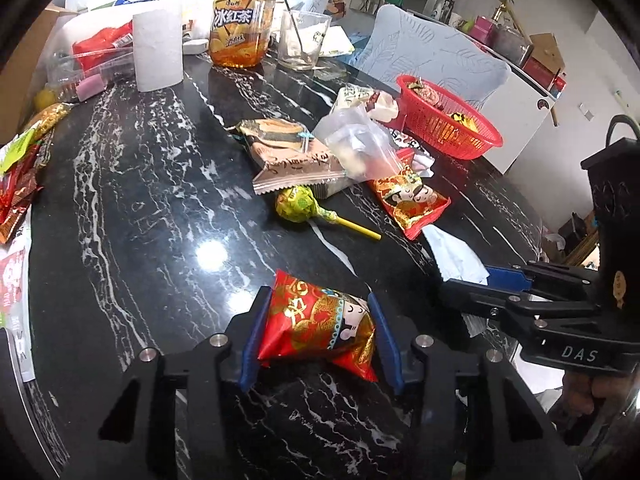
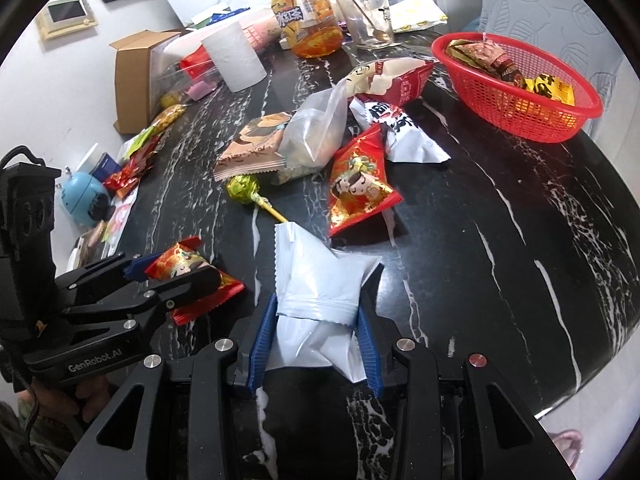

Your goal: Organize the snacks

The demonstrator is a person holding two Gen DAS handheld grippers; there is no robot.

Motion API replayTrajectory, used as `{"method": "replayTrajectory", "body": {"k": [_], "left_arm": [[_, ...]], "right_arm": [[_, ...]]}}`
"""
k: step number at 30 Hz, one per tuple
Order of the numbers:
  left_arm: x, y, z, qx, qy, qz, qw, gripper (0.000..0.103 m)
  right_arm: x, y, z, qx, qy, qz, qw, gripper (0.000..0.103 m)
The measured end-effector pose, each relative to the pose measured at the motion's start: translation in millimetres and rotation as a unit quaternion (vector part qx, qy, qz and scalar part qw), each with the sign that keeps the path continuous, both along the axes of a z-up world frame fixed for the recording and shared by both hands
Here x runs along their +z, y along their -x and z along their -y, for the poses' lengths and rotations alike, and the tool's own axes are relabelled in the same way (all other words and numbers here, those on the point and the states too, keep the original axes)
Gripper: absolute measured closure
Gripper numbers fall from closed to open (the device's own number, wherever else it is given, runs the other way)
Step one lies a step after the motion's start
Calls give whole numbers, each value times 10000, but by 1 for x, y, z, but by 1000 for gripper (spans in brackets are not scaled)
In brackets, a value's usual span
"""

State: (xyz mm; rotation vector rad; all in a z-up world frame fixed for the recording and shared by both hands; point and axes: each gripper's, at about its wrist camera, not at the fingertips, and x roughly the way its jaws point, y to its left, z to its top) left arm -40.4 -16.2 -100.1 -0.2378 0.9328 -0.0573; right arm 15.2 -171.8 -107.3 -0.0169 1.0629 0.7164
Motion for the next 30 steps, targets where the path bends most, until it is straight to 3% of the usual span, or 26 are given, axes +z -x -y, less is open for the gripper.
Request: {"method": "replayTrajectory", "body": {"k": [17,30], "left_arm": [[30,12,6,-13,-90,442,9990,56],[56,-6,54,-925,-110,756,9928,56]], "right_arm": [[10,10,-8,177,-249,97,9995,65],[28,21,32,-394,-359,358,9979,65]]}}
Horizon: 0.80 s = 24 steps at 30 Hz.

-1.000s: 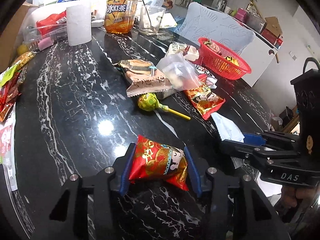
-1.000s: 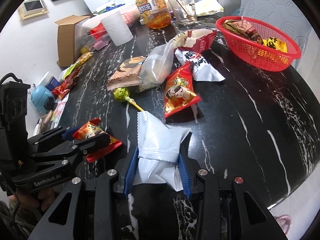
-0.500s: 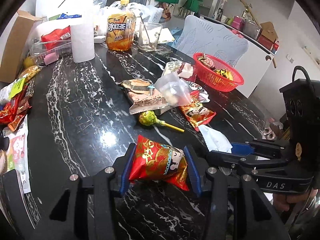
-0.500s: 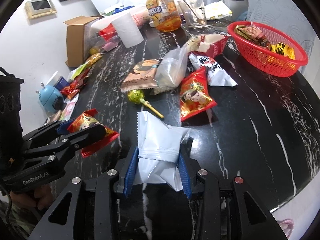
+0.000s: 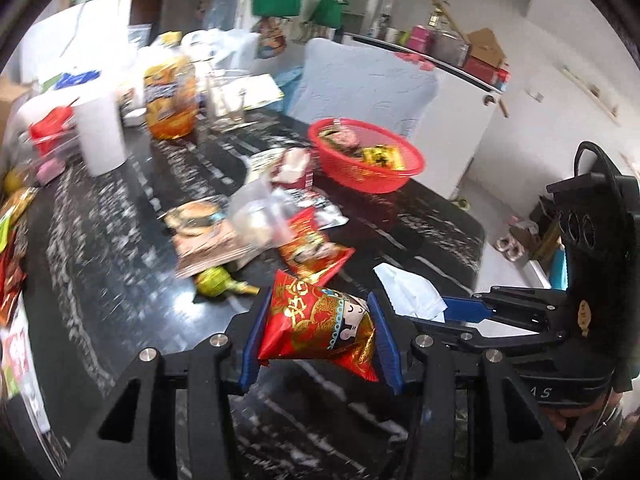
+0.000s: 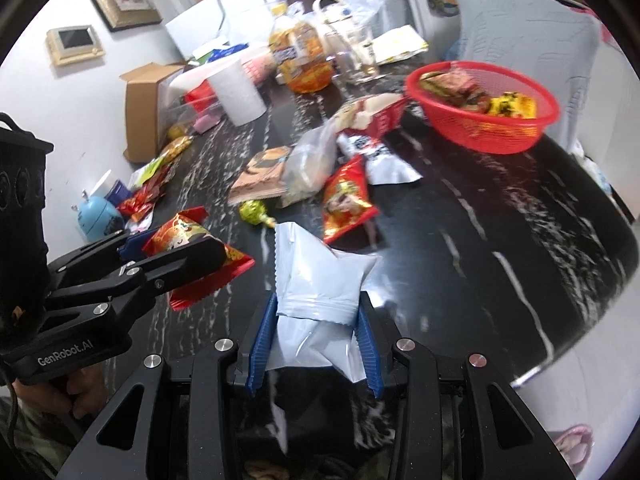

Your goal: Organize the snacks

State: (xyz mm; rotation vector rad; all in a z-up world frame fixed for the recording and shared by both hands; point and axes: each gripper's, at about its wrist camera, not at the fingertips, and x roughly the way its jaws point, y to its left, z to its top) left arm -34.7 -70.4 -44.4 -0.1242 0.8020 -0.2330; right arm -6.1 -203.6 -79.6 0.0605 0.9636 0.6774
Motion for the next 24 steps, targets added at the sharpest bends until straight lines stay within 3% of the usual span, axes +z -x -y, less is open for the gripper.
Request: {"method": "replayTrajectory", "body": {"k": [13,24], "left_arm": [[30,-22,56,-1079,-173,402,9932,56],[53,-54,81,-1500,-322,789,9850,56]], "right_arm": [[27,6,50,-826,-29,368,9959,65],[49,-14,76,-1186,-49,634,9909,65]]}}
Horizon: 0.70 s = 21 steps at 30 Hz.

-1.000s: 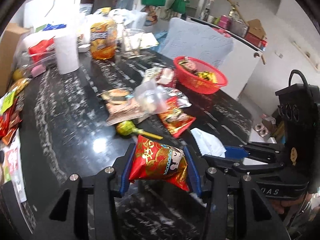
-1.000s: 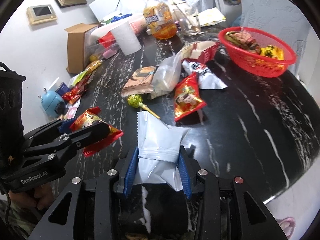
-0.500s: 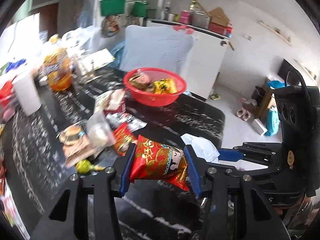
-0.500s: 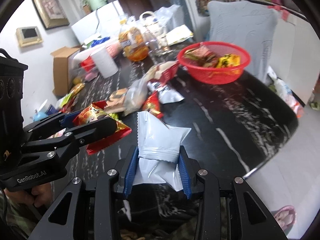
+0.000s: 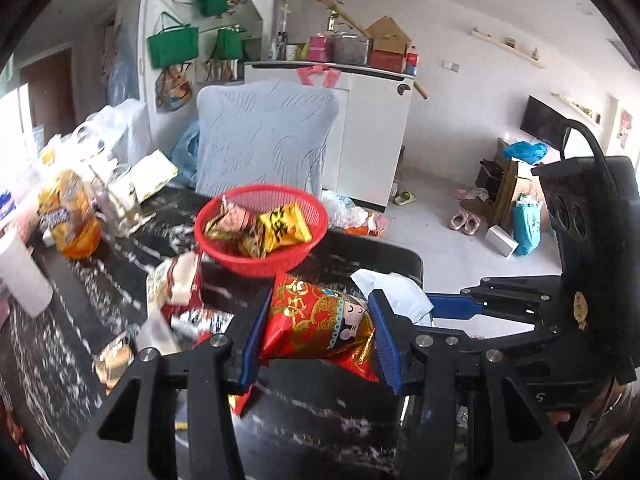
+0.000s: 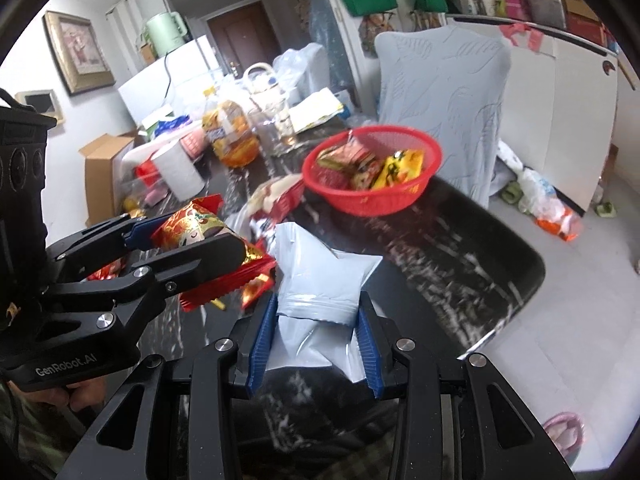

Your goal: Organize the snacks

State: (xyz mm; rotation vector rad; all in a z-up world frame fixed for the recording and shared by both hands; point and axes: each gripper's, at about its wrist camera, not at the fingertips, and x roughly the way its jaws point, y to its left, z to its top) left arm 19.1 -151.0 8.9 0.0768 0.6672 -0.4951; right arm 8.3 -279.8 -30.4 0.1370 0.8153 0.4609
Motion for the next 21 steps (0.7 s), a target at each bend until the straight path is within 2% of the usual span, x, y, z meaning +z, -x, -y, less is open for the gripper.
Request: {"method": "replayTrajectory", "body": {"k": [10,21], "left_arm": [[20,-44,11,-166,49,331,9993,56],[30,-91,13,-99,43,562,9984,56]], "right_arm": [[21,-34,12,-183,169,337,9991,65],[40,-79,12,-219,310,642,9972,65]]}}
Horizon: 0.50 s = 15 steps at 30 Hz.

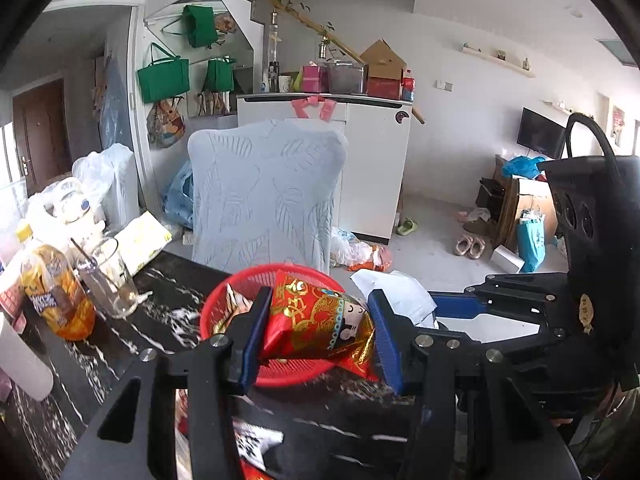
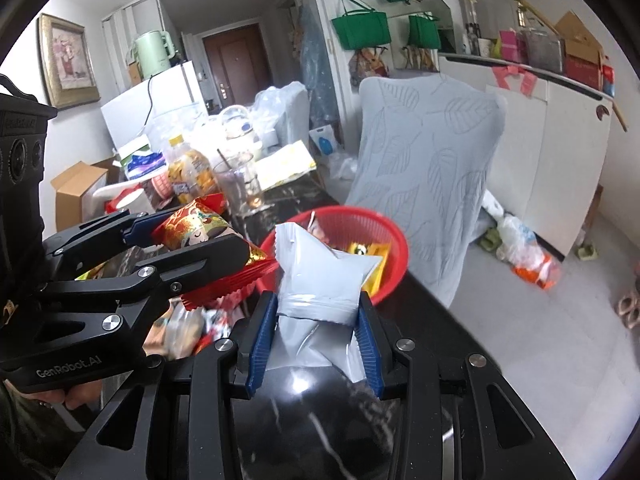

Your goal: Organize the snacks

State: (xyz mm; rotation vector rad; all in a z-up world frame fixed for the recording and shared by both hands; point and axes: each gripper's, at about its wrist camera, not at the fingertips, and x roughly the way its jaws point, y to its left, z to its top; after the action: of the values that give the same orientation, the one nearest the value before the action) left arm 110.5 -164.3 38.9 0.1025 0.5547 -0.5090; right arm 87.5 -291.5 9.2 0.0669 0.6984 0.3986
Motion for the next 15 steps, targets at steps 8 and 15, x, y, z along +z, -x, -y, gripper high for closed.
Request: {"method": "replayTrajectory", "body": {"k": [8,15], "left_arm": [[-7,-38,1,97,-87,-100,9999,56],[-26,-65,3,262,-180,-262,9992,56]], "right_arm": [[-1,-35,-2,1,143,112,9998,65],[-17,-66,0,6,132,-39,9999,65]]}}
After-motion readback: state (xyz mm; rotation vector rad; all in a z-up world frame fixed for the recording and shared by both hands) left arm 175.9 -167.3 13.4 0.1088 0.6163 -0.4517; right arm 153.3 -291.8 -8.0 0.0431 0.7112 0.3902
